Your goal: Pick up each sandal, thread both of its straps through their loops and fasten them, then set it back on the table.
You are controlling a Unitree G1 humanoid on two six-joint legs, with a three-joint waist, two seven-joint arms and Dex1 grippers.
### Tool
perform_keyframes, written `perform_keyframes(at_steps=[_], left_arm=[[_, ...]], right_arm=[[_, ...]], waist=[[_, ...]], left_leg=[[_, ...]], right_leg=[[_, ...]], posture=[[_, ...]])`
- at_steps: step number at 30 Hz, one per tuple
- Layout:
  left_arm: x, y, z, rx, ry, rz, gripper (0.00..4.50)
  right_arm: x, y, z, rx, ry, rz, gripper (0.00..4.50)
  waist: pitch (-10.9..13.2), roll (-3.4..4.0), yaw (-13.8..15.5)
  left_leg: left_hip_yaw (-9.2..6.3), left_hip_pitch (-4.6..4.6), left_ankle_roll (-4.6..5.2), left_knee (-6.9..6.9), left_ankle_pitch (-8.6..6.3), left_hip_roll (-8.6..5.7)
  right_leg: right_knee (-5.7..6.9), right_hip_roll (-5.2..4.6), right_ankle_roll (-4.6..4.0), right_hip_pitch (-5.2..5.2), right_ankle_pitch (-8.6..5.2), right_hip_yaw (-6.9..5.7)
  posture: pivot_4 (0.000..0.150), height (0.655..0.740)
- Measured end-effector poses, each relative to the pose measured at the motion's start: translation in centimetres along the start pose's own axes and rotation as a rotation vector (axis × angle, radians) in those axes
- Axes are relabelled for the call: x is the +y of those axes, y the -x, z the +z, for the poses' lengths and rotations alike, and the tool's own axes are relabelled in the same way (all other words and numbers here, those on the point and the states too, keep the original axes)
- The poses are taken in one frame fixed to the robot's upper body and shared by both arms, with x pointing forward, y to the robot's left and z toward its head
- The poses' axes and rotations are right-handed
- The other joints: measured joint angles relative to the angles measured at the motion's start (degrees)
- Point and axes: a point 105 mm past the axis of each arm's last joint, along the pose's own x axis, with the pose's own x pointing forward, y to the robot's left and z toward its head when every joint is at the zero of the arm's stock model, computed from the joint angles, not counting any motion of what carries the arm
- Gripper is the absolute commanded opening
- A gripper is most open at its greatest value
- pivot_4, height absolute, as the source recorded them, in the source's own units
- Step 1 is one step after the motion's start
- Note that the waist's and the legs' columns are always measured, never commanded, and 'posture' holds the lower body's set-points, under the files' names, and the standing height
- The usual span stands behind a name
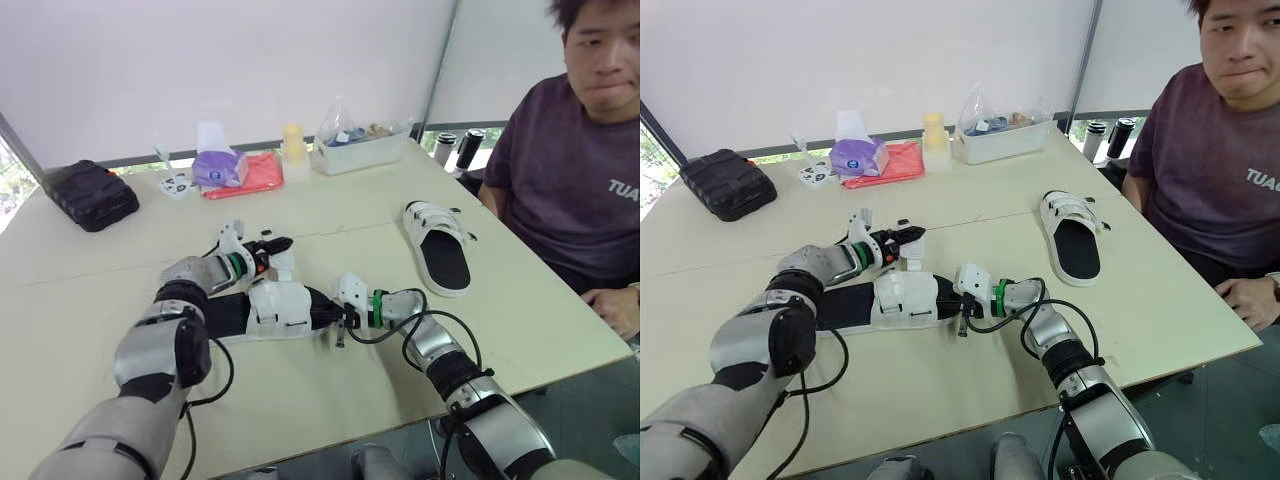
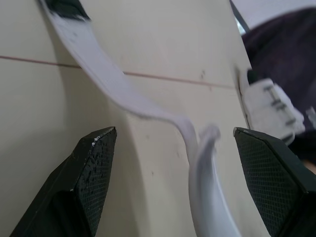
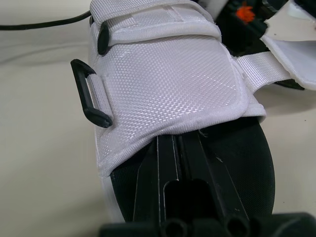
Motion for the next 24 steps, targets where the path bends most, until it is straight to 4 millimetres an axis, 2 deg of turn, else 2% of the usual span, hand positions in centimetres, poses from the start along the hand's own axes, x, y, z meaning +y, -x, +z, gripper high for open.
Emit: perform_keyframes(at_steps=[1,3,8,10,14,16,19,21,24], left_arm=[[0.0,-0.2,0.1,-0.016,0.005,0.018,3.37],[-0.1,-0.4,0.3,-0.045,0.016,0.029,2.62],[-0.5,-0.5,1.3,-0.086,-0.017,0.029,0.06],[-1.0,-0.6,1.5,-0.087,-0.054,0.006,0.06],[-2.9,-0.6,2.0,-0.080,-0.257,-0.113,0.06],[-3.8,-0.6,2.1,-0.061,-0.494,-0.157,0.06],[-6.1,-0.2,1.9,-0.031,-0.869,-0.295,0.06],[-7.5,0.8,1.4,-0.030,-1.120,-0.412,0.06],[-7.1,2.4,0.7,-0.035,-1.398,-0.484,0.06]], right_arm=[[0.0,0.0,0.0,0.000,0.000,0.000,0.00],[0.0,0.0,0.0,0.000,0.000,0.000,0.00],[0.0,0.0,0.0,0.000,0.000,-0.001,0.00],[0.0,0.0,0.0,0.000,0.000,-0.001,0.00],[0.0,0.0,0.0,0.000,-0.001,-0.002,0.00],[0.0,0.0,0.0,0.000,-0.001,-0.003,0.00],[0.0,0.0,0.0,0.000,-0.001,-0.003,0.00],[0.0,-0.1,0.0,-0.001,-0.001,-0.002,0.00],[0.0,-0.1,0.0,-0.001,0.000,-0.002,0.00]], waist=[[0.00,0.00,-0.01],[0.00,0.00,-0.03],[0.00,0.00,-0.01],[0.00,0.00,-0.02],[0.00,0.00,-0.03],[0.00,0.00,-0.02],[0.00,0.01,-0.01],[-0.01,0.03,-0.08],[0.00,0.05,-0.01]], left_leg=[[0.00,0.00,-0.02,0.00,0.00,0.00],[0.00,0.00,-0.03,-0.01,0.00,0.00],[0.01,0.00,-0.06,0.00,0.01,-0.01],[0.01,0.00,-0.06,-0.01,0.01,-0.01],[0.02,0.00,-0.07,-0.01,0.01,-0.02],[0.02,0.00,-0.07,-0.02,0.01,-0.01],[0.04,0.00,-0.10,-0.03,0.02,0.00],[0.06,0.01,-0.09,-0.06,0.02,0.04],[0.07,0.01,-0.10,-0.07,0.01,0.21]], right_leg=[[0.00,0.00,0.00,0.00,0.00,0.00],[0.00,0.01,0.00,-0.01,0.00,0.00],[0.00,0.01,0.00,0.01,0.00,-0.01],[0.00,0.02,0.00,0.01,0.00,-0.01],[0.00,0.03,0.00,0.01,0.00,-0.02],[-0.01,0.04,0.00,0.01,0.00,-0.02],[-0.01,0.03,-0.01,0.02,0.01,0.01],[-0.02,0.03,-0.02,0.01,0.01,0.04],[-0.02,0.05,-0.03,-0.01,0.01,0.05]], posture=[[0.150,0.7400],[0.150,0.7400],[0.150,0.7400],[0.150,0.7400],[0.150,0.7400],[0.150,0.7400],[0.150,0.7400],[0.150,0.7400],[0.150,0.7400]])
